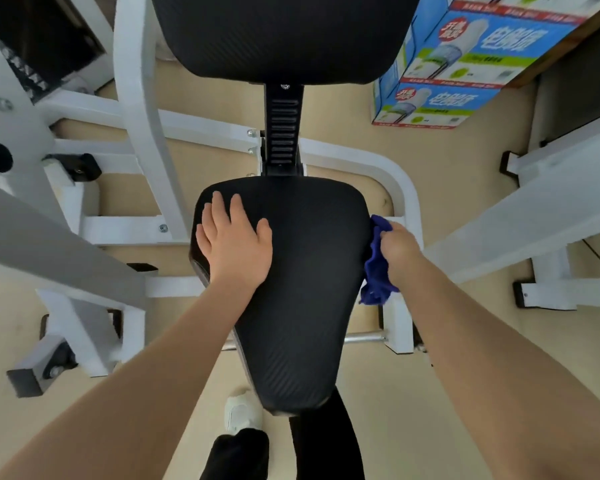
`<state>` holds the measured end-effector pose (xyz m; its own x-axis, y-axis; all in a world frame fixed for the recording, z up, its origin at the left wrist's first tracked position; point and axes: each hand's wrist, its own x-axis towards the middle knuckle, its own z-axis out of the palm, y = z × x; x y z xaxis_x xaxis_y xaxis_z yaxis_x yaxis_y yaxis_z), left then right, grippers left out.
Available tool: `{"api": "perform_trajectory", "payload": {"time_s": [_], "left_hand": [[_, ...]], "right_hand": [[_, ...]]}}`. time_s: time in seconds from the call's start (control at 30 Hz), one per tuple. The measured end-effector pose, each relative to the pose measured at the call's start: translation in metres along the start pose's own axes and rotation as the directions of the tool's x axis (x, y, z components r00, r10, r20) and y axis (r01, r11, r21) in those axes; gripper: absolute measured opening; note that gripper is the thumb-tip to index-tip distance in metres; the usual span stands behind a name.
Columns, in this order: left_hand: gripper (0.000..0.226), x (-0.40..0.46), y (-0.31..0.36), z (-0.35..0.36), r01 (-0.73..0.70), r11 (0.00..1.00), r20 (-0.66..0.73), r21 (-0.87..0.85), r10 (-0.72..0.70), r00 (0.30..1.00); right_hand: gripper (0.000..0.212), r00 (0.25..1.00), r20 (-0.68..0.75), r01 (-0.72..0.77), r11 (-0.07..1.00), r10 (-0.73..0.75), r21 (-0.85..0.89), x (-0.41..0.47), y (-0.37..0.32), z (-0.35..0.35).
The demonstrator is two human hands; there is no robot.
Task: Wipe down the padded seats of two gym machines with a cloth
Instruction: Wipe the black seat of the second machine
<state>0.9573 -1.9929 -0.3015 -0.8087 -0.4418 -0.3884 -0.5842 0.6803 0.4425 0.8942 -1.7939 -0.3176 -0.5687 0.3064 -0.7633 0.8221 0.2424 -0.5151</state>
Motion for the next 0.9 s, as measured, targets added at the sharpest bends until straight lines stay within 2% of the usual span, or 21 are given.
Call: {"api": "perform_trajectory", "payload": {"time_s": [0.03,0.1,0.2,0.33,0.47,0.5,0.53,0.6,0.67,0.73,0.8,0.9], "left_hand": [[0.059,0.006,-0.002,-0.001,-0.002,1.0,0.001,-0.012,0.002,1.0],[0.059,0.008,-0.004,-0.004,0.016,0.996,0.026,-0.083,-0.014,1.0],[0.058,0.003,0.0,-0.005,0.057,0.986,0.057,-0.159,-0.048,0.997],[0.057,0.012,0.01,-0.002,0.053,0.989,0.056,-0.138,-0.045,0.997],[0.055,0.03,0.013,0.002,0.018,0.992,0.001,-0.127,-0.018,1.0],[0.054,0.033,0.011,0.002,0.012,0.992,-0.017,-0.123,-0.014,1.0],[0.054,0.037,0.008,0.002,0.011,0.993,-0.033,-0.121,-0.015,0.999],[0.052,0.042,0.001,0.002,0.038,0.989,-0.053,-0.144,-0.046,0.998],[0.05,0.046,-0.005,0.001,0.093,0.974,-0.063,-0.206,-0.108,0.992],[0.049,0.044,-0.012,0.0,0.14,0.956,-0.055,-0.256,-0.159,0.986],[0.048,0.042,-0.019,0.001,0.154,0.951,-0.052,-0.267,-0.174,0.983],[0.048,0.042,-0.03,-0.003,0.202,0.941,-0.068,-0.271,-0.228,0.971]], "right_hand": [[0.039,1.0,0.014,-0.021,0.994,0.023,-0.109,0.009,-0.009,0.001],[0.041,1.0,0.018,0.001,0.98,0.003,-0.2,0.015,-0.016,0.001],[0.04,0.995,-0.009,0.096,0.977,-0.1,-0.192,0.004,-0.007,-0.004],[0.036,0.993,-0.019,0.103,0.927,-0.118,-0.361,0.026,-0.027,0.001],[0.049,0.984,0.107,0.173,0.912,-0.143,-0.373,0.053,-0.069,0.03],[0.049,0.967,0.156,0.248,0.869,-0.199,-0.429,0.057,-0.076,0.039],[0.047,0.933,0.234,0.356,0.777,-0.272,-0.519,0.057,-0.082,0.051],[0.038,0.837,0.379,0.543,0.519,-0.394,-0.66,0.049,-0.089,0.08],[0.037,0.707,0.529,0.688,0.283,-0.47,-0.668,0.038,-0.087,0.107],[0.038,0.607,0.615,0.759,0.138,-0.503,-0.636,0.033,-0.082,0.116],[0.04,0.582,0.619,0.763,0.09,-0.528,-0.64,0.046,-0.077,0.108],[0.041,0.686,0.508,0.682,0.219,-0.521,-0.698,0.061,-0.082,0.093]]}}
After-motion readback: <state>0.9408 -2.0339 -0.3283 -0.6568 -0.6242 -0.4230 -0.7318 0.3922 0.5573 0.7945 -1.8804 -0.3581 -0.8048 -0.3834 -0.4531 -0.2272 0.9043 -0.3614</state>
